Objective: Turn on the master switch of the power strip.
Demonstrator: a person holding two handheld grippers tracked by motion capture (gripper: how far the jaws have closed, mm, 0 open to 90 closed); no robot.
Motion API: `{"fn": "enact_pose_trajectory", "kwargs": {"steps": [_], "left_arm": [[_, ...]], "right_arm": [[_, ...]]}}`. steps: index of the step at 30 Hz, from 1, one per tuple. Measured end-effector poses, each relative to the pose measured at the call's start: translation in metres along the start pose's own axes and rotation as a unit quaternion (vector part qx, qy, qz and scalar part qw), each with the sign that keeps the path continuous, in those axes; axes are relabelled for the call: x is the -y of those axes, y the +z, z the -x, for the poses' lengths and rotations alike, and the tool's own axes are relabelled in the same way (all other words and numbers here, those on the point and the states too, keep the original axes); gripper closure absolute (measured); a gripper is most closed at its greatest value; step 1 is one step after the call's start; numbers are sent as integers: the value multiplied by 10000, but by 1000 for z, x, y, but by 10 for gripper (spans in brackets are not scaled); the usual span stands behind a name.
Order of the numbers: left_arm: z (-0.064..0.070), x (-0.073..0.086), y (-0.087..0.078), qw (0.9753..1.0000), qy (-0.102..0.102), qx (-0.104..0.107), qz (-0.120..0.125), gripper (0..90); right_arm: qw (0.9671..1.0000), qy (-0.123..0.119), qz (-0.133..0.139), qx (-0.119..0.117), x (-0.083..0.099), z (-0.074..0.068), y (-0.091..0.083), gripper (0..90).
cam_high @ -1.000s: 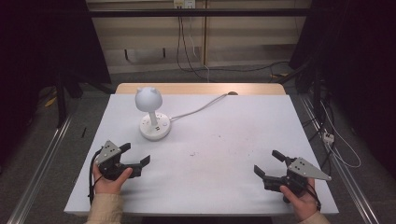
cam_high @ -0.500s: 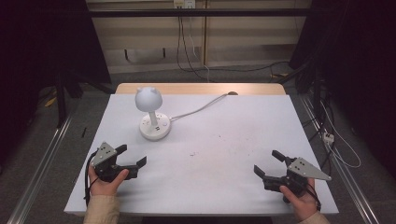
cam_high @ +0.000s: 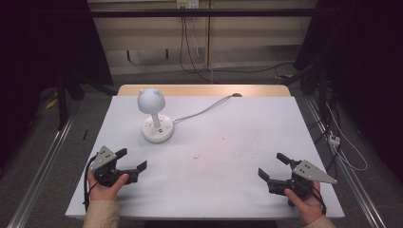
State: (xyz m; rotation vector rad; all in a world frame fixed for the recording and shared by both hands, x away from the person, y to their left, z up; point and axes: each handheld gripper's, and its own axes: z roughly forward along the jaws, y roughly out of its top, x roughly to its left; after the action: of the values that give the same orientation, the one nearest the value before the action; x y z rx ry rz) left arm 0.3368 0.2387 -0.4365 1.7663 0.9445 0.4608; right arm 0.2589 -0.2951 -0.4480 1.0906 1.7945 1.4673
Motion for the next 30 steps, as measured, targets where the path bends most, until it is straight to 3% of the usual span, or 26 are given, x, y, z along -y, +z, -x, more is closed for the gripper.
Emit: {"fn": "enact_pose_trajectory", "kwargs": {"steps": [30], "left_arm": [[-4,7,-7,10000,-3,-40,-79,63]], "right_arm": [[10000,-42,-10,-26,0,0,1,92]]}}
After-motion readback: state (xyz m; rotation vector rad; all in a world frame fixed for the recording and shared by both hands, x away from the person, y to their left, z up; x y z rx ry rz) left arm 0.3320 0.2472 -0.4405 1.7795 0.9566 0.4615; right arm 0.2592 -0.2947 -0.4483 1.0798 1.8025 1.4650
